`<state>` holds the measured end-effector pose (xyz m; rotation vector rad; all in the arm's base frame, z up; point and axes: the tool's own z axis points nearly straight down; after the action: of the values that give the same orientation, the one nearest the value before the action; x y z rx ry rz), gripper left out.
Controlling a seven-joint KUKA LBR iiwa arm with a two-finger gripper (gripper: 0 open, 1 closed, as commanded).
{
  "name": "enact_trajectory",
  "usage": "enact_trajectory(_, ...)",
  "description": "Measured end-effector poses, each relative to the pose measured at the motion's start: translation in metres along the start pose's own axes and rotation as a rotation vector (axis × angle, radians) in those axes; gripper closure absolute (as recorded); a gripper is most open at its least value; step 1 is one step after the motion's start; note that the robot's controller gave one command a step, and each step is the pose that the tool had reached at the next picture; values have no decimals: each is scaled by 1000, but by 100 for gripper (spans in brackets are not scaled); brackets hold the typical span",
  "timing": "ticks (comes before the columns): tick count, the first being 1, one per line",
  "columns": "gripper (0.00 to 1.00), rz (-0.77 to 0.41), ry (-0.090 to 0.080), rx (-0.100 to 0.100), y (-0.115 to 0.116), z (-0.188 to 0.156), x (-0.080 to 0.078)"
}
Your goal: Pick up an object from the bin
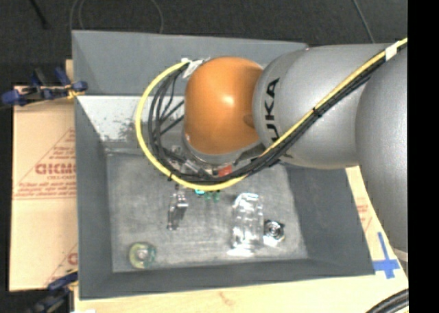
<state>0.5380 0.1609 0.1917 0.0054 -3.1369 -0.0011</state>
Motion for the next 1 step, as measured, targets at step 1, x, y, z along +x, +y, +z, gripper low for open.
enact_trajectory(1,0,-101,-5,-1,21,116,42)
